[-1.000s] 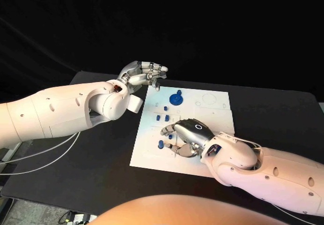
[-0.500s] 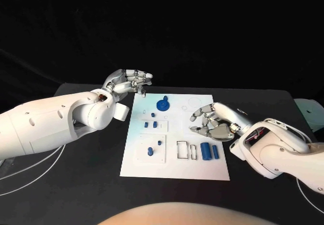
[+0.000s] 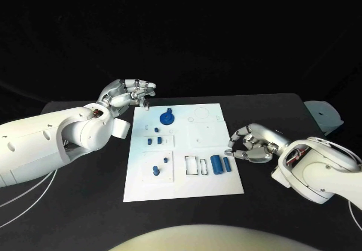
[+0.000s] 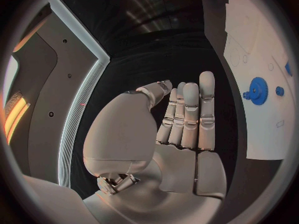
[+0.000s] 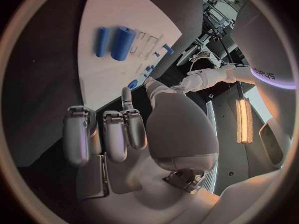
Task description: Assemble the parts on the task board
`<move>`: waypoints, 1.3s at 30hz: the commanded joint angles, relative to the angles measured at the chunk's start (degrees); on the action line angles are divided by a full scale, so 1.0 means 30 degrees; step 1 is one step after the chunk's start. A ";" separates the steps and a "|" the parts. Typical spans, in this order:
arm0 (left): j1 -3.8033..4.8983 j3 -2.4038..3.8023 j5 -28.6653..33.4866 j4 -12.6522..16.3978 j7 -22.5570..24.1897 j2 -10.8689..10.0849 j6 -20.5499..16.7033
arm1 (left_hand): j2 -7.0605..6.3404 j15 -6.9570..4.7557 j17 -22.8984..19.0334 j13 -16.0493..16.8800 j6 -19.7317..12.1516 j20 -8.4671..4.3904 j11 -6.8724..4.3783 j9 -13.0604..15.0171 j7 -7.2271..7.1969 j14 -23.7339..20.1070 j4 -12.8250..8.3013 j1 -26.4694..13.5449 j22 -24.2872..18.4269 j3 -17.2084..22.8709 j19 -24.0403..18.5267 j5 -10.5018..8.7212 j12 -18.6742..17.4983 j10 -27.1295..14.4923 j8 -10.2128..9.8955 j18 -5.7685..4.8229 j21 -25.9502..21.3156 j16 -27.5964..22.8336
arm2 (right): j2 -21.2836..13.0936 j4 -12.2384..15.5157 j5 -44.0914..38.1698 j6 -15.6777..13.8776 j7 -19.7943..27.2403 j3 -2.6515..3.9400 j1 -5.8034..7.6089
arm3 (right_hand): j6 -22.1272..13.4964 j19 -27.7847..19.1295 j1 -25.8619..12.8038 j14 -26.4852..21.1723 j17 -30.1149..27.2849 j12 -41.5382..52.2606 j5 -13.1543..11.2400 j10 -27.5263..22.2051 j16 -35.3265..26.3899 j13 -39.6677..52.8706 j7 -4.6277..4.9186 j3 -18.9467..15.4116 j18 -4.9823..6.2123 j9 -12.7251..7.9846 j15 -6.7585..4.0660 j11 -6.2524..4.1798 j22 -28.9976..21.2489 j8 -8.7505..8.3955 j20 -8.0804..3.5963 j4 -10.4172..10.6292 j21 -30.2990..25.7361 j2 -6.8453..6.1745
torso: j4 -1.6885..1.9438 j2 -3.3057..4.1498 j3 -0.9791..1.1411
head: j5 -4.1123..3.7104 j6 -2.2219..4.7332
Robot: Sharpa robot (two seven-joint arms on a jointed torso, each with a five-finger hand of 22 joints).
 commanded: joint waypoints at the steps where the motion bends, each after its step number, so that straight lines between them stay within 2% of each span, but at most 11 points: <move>1: 0.0006 0.0003 0.0070 0.0013 0.0464 0.0033 0.0593 | -0.0005 0.0057 -0.0022 -0.0005 -0.0113 0.0104 0.0005 0.0025 -0.0016 -0.0138 0.0129 -0.0247 -0.0020 -0.0006 -0.0022 -0.0046 0.0111 -0.0161 0.0114 0.0112 -0.0122 0.0082 | 0.0180 0.0051 -0.2558 0.0520 -0.2094 -0.0040 -0.0449 | -0.0046 0.1345 -0.0057 0.1625 0.3098 0.0074 0.0073 0.0446 0.0122 0.2594 -0.0098 -0.0155 -0.0349 0.0004 -0.0029 -0.0002 0.4019 0.0028 -0.0083 0.0009 0.0131 0.0132 | -0.0036 -0.0025 -0.0018 | -0.0119 0.0002; 5: 0.0002 -0.0001 0.0070 0.0024 0.0486 0.0061 0.0644 | -0.0005 0.0057 -0.0022 -0.0005 -0.0113 0.0104 0.0005 0.0025 -0.0016 -0.0138 0.0129 -0.0247 -0.0020 -0.0006 -0.0022 -0.0046 0.0111 -0.0161 0.0114 0.0112 -0.0122 0.0082 | 0.0613 -0.0137 -0.3561 0.0286 -0.2750 -0.0060 -0.0950 | -0.0123 0.1376 -0.0101 0.1648 0.3229 0.0086 0.0053 0.0450 0.0180 0.2625 -0.0088 -0.0296 -0.0373 -0.0029 -0.0025 0.0007 0.4074 -0.0019 -0.0086 0.0014 0.0255 0.0148 | 0.0021 -0.0007 -0.0010 | -0.0312 -0.0030; 8: -0.0003 -0.0004 0.0070 0.0022 0.0491 0.0082 0.0665 | -0.0003 0.0057 -0.0022 -0.0006 -0.0121 0.0107 0.0000 0.0030 -0.0023 -0.0140 0.0144 -0.0258 -0.0028 -0.0017 -0.0023 -0.0041 0.0126 -0.0170 0.0122 0.0113 -0.0134 0.0088 | 0.1038 -0.0355 -0.4276 0.0289 -0.3134 -0.0067 -0.1242 | -0.0162 0.1437 -0.0156 0.1698 0.3489 0.0185 0.0050 0.0536 0.0286 0.2768 -0.0078 -0.0412 -0.0422 -0.0057 -0.0015 0.0017 0.4174 -0.0056 -0.0083 0.0023 0.0503 0.0181 | 0.0008 -0.0012 0.0008 | -0.0369 -0.0066; 10: -0.0007 -0.0005 0.0070 0.0019 0.0485 0.0085 0.0674 | -0.0003 0.0057 -0.0022 -0.0006 -0.0121 0.0107 0.0000 0.0030 -0.0023 -0.0140 0.0144 -0.0258 -0.0028 -0.0017 -0.0023 -0.0041 0.0126 -0.0170 0.0122 0.0113 -0.0134 0.0088 | 0.1203 -0.0461 -0.4510 0.0334 -0.3311 -0.0069 -0.1325 | -0.0166 0.1449 -0.0208 0.1710 0.3551 0.0175 0.0057 0.0524 0.0315 0.2765 -0.0074 -0.0508 -0.0431 -0.0075 -0.0007 0.0022 0.4197 -0.0073 -0.0079 0.0029 0.0552 0.0197 | 0.0016 0.0000 0.0033 | -0.0374 -0.0073; 15: -0.0012 -0.0008 0.0070 0.0050 0.0467 0.0029 0.0669 | 0.0007 0.0060 -0.0023 -0.0010 -0.0138 0.0113 0.0005 0.0037 -0.0019 -0.0141 0.0193 -0.0305 -0.0039 -0.0048 -0.0021 -0.0052 0.0149 -0.0191 0.0134 0.0115 -0.0153 0.0100 | 0.1745 -0.0816 -0.4927 0.0447 -0.3779 -0.0073 -0.1553 | -0.0163 0.1437 -0.0415 0.1706 0.3563 0.0005 0.0091 0.0371 0.0325 0.2589 -0.0065 -0.0729 -0.0425 -0.0122 0.0009 0.0036 0.4198 -0.0116 -0.0065 0.0047 0.0523 0.0395 | 0.0003 0.0007 -0.0017 | -0.0332 -0.0114; 20: -0.0014 -0.0009 0.0070 0.0073 0.0458 -0.0001 0.0662 | 0.0016 0.0063 -0.0023 -0.0012 -0.0144 0.0116 0.0006 0.0042 -0.0017 -0.0141 0.0223 -0.0333 -0.0046 -0.0064 -0.0021 -0.0059 0.0161 -0.0201 0.0142 0.0115 -0.0163 0.0106 | 0.2203 -0.0994 -0.5117 0.0238 -0.3950 -0.0073 -0.1728 | -0.0154 0.1432 -0.0495 0.1705 0.3578 -0.0030 0.0265 0.0341 0.0333 0.2573 -0.0061 -0.0853 -0.0423 -0.0150 0.0017 0.0040 0.4203 -0.0141 -0.0057 0.0043 0.0517 0.0489 | 0.0026 0.0031 0.0019 | -0.0232 -0.0092; 24: -0.0014 -0.0009 0.0070 0.0089 0.0437 -0.0020 0.0652 | 0.0016 0.0063 -0.0023 -0.0012 -0.0144 0.0116 0.0006 0.0042 -0.0017 -0.0141 0.0223 -0.0333 -0.0046 -0.0064 -0.0021 -0.0059 0.0161 -0.0201 0.0142 0.0115 -0.0163 0.0106 | 0.2496 -0.1116 -0.5191 0.0228 -0.4026 -0.0072 -0.1792 | -0.0145 0.1431 -0.0565 0.1705 0.3590 -0.0048 0.0350 0.0327 0.0339 0.2568 -0.0058 -0.0939 -0.0423 -0.0166 0.0021 0.0044 0.4209 -0.0154 -0.0052 0.0053 0.0520 0.0551 | 0.0028 0.0014 -0.0009 | -0.0230 -0.0154; 27: -0.0014 -0.0009 0.0070 0.0109 0.0416 -0.0041 0.0646 | 0.0016 0.0063 -0.0023 -0.0012 -0.0144 0.0116 0.0006 0.0042 -0.0017 -0.0141 0.0223 -0.0333 -0.0046 -0.0064 -0.0021 -0.0059 0.0161 -0.0201 0.0142 0.0115 -0.0163 0.0106 | 0.2655 -0.1212 -0.5198 0.0501 -0.4070 -0.0072 -0.1830 | -0.0118 0.1445 -0.0694 0.1708 0.3614 -0.0031 0.0389 0.0347 0.0349 0.2611 -0.0061 -0.1051 -0.0436 -0.0184 0.0024 0.0045 0.4238 -0.0161 -0.0045 0.0064 0.0586 0.0651 | 0.0040 0.0017 -0.0025 | -0.0273 -0.0162; 32: -0.0013 -0.0009 0.0115 0.0129 0.0376 -0.0081 0.0716 | 0.0050 0.0065 -0.0023 -0.0015 -0.0151 0.0120 0.0005 0.0049 -0.0020 -0.0141 0.0267 -0.0361 -0.0056 -0.0074 -0.0017 -0.0056 0.0182 -0.0212 0.0155 0.0116 -0.0178 0.0116 | 0.2858 -0.1341 -0.5257 0.1168 -0.4319 -0.0071 -0.1908 | 0.0018 0.1485 -0.1046 0.1739 0.3783 -0.0022 0.0362 0.0374 0.0416 0.2668 -0.0097 -0.1385 -0.0468 -0.0209 0.0014 0.0021 0.4311 -0.0140 -0.0041 0.0065 0.0755 0.0826 | 0.0002 0.0009 0.0010 | -0.0255 -0.0255; 36: -0.0012 -0.0009 0.0382 0.0160 0.0375 -0.0112 0.0898 | 0.0074 0.0082 -0.0028 -0.0031 -0.0213 0.0139 0.0020 0.0065 -0.0016 -0.0160 0.0444 -0.0531 -0.0097 -0.0155 -0.0015 -0.0036 0.0233 -0.0280 0.0179 0.0115 -0.0241 0.0138 | 0.3031 -0.1480 -0.5329 0.1814 -0.4780 -0.0070 -0.1964 | -0.0005 0.1496 -0.1374 0.1758 0.3897 -0.0262 -0.0028 0.0192 0.0460 0.2454 -0.0098 -0.1865 -0.0480 -0.0262 0.0014 0.0020 0.4347 -0.0197 -0.0038 0.0068 0.0818 0.0892 | -0.0008 0.0006 -0.0015 | -0.0219 -0.0299; 39: -0.0011 -0.0009 0.0489 0.0175 0.0377 -0.0134 0.0965 | 0.0074 0.0082 -0.0028 -0.0031 -0.0213 0.0139 0.0020 0.0065 -0.0016 -0.0160 0.0444 -0.0531 -0.0097 -0.0155 -0.0015 -0.0036 0.0233 -0.0280 0.0179 0.0115 -0.0241 0.0138 | 0.3215 -0.1575 -0.5378 0.2237 -0.5049 -0.0070 -0.2030 | 0.0002 0.1503 -0.1454 0.1766 0.3947 -0.0316 -0.0201 0.0160 0.0479 0.2421 -0.0099 -0.2073 -0.0486 -0.0278 0.0016 0.0021 0.4364 -0.0208 -0.0034 0.0061 0.0851 0.0891 | -0.0007 0.0003 0.0005 | -0.0180 -0.0318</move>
